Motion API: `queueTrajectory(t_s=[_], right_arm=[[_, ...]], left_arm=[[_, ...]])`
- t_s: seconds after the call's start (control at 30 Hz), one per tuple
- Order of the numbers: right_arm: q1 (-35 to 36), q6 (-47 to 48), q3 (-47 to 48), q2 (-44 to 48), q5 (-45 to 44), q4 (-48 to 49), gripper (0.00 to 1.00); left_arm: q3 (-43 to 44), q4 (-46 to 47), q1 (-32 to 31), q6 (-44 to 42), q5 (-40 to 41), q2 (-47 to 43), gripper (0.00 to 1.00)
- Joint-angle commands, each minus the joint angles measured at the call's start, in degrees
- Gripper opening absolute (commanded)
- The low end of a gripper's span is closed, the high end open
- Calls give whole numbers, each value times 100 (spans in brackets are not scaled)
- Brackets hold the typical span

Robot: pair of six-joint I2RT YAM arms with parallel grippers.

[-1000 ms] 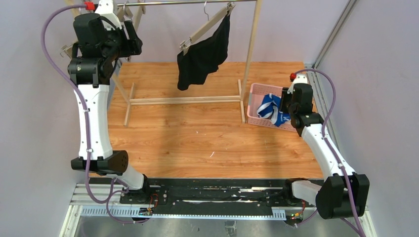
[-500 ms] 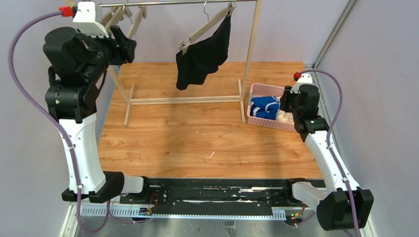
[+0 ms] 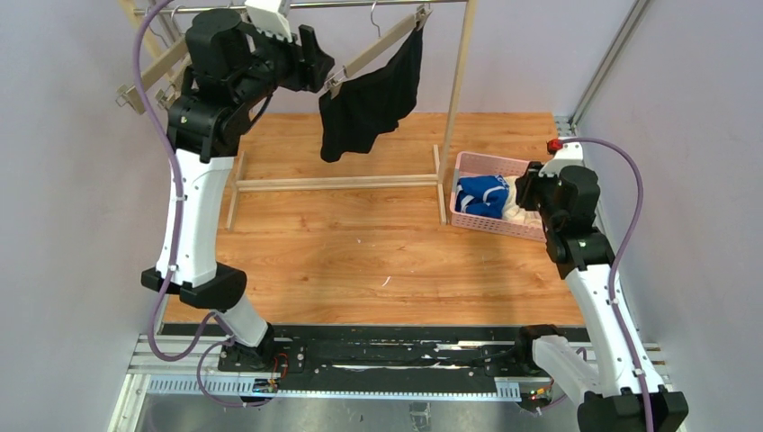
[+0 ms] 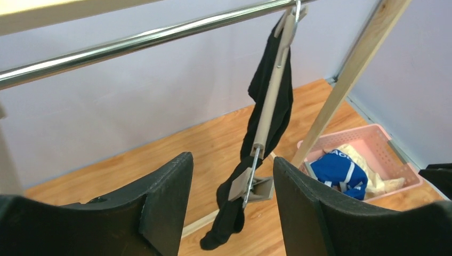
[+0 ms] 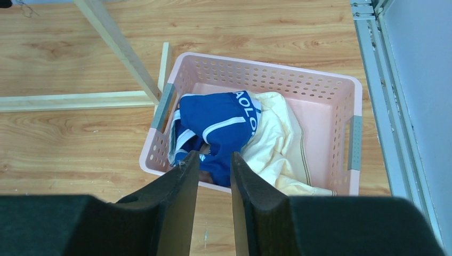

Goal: Remove the underwear clipped to the hanger

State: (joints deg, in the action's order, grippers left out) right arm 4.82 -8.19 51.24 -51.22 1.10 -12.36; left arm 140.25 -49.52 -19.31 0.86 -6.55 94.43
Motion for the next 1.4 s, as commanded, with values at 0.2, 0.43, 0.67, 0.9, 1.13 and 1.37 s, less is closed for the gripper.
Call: queueTrajectory(t_s=[0.2,0.43,0.67,0.9,1.13,1.37], right_arm=[[-78,-89,-346,427,368,-185,27],[-75,-43,-391,451,461,-169,24],[-25,-26,-411,429,620,-127,22],[-7,-8,-476,502,666,-76,22],[1,24,-500,508,729,-53,22],[26,0,-518,435,823,-19,22]], left_arm=[[-1173,1914,-89,-55,-522,-346,65],[-1428,2483,-143,-266,-606,-284,64],[-1318,2427,-232,-392,-767,80,62],[-1204,2169,-410,-653,-618,413,61],[-1133,2113,-449,-810,-488,519,60],[-1107,2077,-457,-812,-426,567,45]])
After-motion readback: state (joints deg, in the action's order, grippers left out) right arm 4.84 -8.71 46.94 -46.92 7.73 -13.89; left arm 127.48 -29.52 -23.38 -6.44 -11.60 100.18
